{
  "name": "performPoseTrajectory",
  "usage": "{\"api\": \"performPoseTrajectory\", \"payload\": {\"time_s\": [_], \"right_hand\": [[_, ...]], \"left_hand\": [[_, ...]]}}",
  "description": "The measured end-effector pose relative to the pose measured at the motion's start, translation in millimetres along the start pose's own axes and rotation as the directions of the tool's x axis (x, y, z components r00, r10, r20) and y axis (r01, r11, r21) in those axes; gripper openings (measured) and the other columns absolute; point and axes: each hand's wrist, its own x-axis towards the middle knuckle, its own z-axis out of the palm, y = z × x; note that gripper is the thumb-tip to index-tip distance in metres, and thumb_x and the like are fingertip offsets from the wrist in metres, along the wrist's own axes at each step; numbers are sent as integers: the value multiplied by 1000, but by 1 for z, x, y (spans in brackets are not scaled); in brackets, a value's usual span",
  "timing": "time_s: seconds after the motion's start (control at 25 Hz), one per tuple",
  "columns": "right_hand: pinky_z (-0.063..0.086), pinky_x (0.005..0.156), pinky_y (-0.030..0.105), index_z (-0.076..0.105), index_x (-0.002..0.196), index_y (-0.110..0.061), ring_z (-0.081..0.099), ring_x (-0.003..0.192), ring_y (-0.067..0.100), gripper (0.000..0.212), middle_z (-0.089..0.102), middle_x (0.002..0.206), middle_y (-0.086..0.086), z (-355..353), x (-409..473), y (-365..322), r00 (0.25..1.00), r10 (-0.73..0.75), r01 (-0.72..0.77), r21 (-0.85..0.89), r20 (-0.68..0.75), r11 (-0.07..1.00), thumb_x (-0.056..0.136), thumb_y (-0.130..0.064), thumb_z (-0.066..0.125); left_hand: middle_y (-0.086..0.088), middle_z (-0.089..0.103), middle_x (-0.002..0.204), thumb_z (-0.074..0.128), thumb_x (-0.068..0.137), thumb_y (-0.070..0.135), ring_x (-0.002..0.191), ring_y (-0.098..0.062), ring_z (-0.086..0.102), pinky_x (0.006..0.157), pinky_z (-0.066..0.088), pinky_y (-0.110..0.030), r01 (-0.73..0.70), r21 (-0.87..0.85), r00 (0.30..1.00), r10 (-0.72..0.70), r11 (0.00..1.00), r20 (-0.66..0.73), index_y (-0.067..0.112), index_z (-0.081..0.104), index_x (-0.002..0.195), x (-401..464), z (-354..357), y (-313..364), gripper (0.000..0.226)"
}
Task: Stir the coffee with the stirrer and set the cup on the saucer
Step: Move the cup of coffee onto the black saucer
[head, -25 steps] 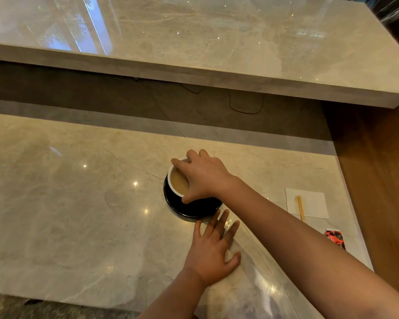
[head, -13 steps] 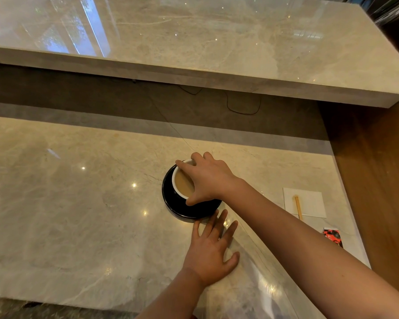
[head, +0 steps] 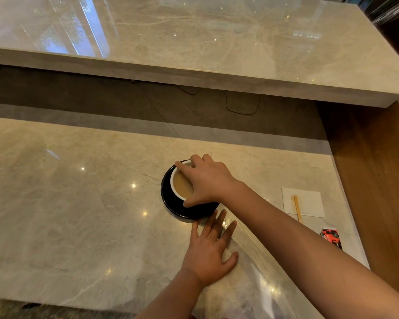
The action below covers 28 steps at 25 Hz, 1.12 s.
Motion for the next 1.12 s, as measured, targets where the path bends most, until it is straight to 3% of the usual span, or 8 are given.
{"api": "performPoseTrajectory", "payload": {"time_s": [0.28,0.44,0.52,0.68,0.76,0.96,1.12], "right_hand": [[43,87,45,15,142,-29,34,123,33,100,32,143,11,0,-2,1,1000,18,-18,13,20,1000,64,-58,70],[42,90,46,15,141,-30,36,125,34,99,31,145,12,-6,-8,4,998,58,-58,61,14,996,64,-60,69],[43,88,46,23,139,-27,39,123,34,85,36,142,13,-9,-14,10,996,91,-89,66,-20,994,71,-58,63],[38,71,38,49,118,-13,51,103,33,35,54,118,15,-3,-38,26,955,243,-233,77,-168,970,92,-35,41],[33,68,37,52,110,-8,53,100,35,29,56,112,16,7,-57,35,921,338,-327,87,-193,941,93,-28,39],[39,78,39,51,109,-7,51,103,33,24,54,115,15,55,-108,44,839,533,-522,114,-107,845,91,-20,40],[43,81,38,54,107,-10,53,102,30,26,57,111,13,74,-133,41,777,607,-596,116,-167,795,85,-24,52]], "left_hand": [[-10,36,148,37,87,58,139,-25,18,105,4,-52,-11,4,1000,11,1000,-6,26,35,140,0,1,1,62],[-7,25,153,34,88,60,141,-20,1,108,-3,-53,-1,3,1000,1,1000,2,30,25,144,0,4,0,64],[-5,20,155,34,88,59,141,-18,-5,110,-3,-53,-6,23,1000,6,1000,-2,31,21,145,1,6,-1,65],[-3,13,155,36,86,58,140,-16,-6,110,0,-53,-5,42,1000,4,999,10,32,23,144,1,6,0,64],[0,8,156,36,86,59,140,-16,-9,111,-2,-51,0,47,1000,-1,999,24,35,19,144,2,6,0,65],[-4,33,150,48,76,56,137,-24,26,105,10,-49,0,37,999,-1,999,34,30,39,138,2,1,7,69],[0,16,154,42,73,57,139,-19,6,108,12,-48,128,127,972,-150,984,181,34,25,139,28,-12,19,72]]}}
